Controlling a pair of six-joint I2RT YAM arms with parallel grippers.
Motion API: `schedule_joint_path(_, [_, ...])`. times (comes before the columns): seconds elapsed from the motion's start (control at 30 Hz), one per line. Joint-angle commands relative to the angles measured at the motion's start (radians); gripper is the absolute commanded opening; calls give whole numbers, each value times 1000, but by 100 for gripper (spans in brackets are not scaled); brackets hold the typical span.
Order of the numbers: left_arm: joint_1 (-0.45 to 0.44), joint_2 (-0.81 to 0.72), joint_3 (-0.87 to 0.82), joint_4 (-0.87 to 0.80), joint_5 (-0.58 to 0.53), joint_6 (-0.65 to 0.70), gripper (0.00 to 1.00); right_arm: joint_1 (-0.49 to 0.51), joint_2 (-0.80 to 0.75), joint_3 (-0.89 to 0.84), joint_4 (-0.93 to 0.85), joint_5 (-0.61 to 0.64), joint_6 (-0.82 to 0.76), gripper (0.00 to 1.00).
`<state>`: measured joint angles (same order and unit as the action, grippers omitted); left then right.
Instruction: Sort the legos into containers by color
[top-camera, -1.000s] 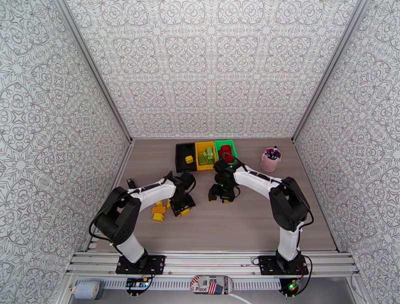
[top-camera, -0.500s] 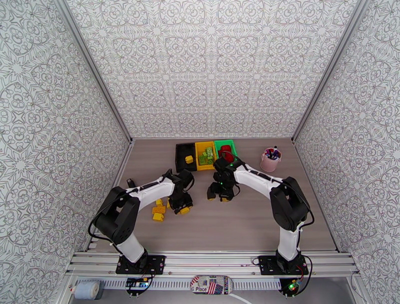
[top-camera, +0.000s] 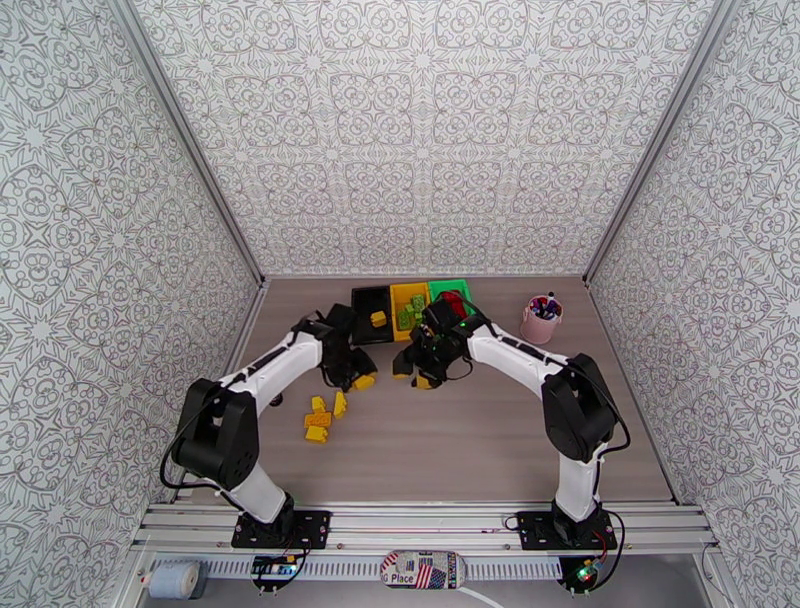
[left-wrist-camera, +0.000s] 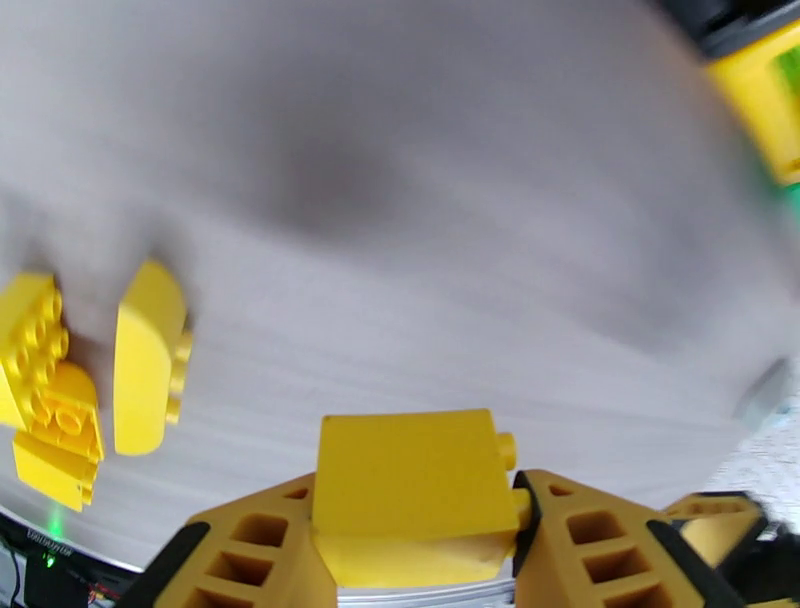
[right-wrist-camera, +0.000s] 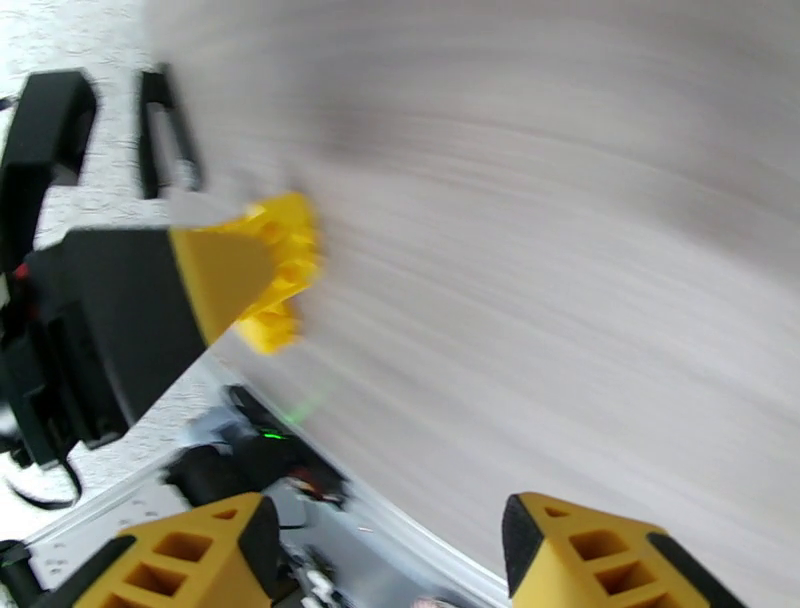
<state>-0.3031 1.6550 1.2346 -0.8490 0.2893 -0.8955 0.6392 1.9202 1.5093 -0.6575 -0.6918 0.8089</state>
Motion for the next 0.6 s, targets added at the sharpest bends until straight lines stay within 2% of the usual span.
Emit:
schedule_joint_path(0.0, [63,16,64,79,108,29,34,-23,26,30,182,-104,139,64])
schedule_joint_path(0.17, [153,90,167,146,194,14,36,-62,27,20,327,-143,273,65])
schedule_joint_path(0.37, [201,254,390,120,242,38,37,-106,17,44,343,-133,302,65])
schedule_joint_path(0.43, [209,311,470,100,248,44,44,-113,14,53,329,-125,295,65])
schedule_joint_path(0.57, [224,401,613,66,254,47,72,-124,6,44,309,-111,283,65])
